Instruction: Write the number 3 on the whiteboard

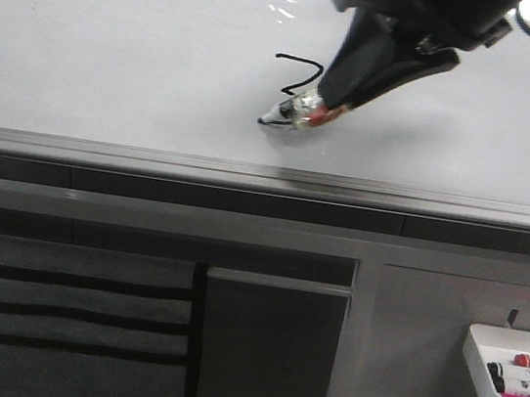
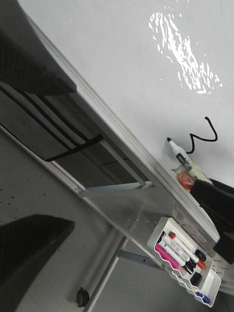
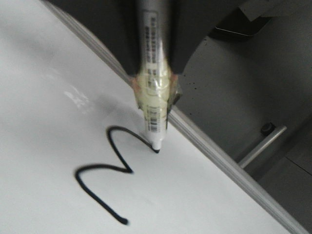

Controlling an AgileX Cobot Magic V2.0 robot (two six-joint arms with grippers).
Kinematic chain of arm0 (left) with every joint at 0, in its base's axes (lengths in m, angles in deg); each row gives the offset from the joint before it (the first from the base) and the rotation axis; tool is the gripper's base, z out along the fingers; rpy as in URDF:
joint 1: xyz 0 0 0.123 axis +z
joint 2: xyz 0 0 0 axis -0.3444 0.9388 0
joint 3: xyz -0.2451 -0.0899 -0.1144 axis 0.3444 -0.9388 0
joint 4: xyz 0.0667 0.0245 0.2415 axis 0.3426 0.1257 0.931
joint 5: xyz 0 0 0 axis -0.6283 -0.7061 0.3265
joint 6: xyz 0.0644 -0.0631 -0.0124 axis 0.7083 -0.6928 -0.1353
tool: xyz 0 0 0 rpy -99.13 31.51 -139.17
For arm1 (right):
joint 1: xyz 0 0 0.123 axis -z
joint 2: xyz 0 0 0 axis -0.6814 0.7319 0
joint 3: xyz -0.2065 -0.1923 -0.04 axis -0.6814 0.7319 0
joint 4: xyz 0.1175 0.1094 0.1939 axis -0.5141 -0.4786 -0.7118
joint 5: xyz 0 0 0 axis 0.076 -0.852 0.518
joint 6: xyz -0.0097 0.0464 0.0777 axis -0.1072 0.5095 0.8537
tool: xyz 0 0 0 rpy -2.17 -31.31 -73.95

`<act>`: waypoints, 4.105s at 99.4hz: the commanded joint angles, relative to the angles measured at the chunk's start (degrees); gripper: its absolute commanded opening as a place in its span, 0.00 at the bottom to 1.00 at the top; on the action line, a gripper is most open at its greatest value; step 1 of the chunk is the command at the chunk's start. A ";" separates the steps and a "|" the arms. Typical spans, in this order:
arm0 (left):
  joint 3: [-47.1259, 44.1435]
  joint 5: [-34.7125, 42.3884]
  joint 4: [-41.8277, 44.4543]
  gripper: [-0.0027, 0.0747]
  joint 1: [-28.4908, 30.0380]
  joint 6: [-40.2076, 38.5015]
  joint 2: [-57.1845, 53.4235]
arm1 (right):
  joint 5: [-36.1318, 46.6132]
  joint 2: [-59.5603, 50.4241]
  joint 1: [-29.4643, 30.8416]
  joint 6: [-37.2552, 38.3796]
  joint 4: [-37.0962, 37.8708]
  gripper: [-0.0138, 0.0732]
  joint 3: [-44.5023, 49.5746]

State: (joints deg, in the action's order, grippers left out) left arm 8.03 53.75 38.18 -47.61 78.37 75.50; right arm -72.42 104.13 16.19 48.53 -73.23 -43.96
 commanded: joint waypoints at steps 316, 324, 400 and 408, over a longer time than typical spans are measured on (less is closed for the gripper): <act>26.08 -4.50 -4.16 0.01 -7.56 13.67 32.06 | -4.04 -30.00 1.97 -28.78 -5.90 0.59 8.05; 25.72 -2.16 -4.16 0.01 -2.69 9.83 32.06 | -4.39 -32.16 6.49 -24.77 -5.90 0.59 8.27; 8.90 33.88 -15.77 0.01 15.01 -3.39 37.34 | -5.35 -34.39 13.71 -20.49 -5.90 0.59 11.71; 8.90 33.78 -16.15 0.01 15.01 -3.39 37.82 | -5.35 -34.39 13.71 -20.49 -5.90 0.59 11.76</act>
State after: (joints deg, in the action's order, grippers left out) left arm 15.50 84.04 23.21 -32.75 75.71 114.06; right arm -81.12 70.43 29.62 28.05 -77.76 -30.82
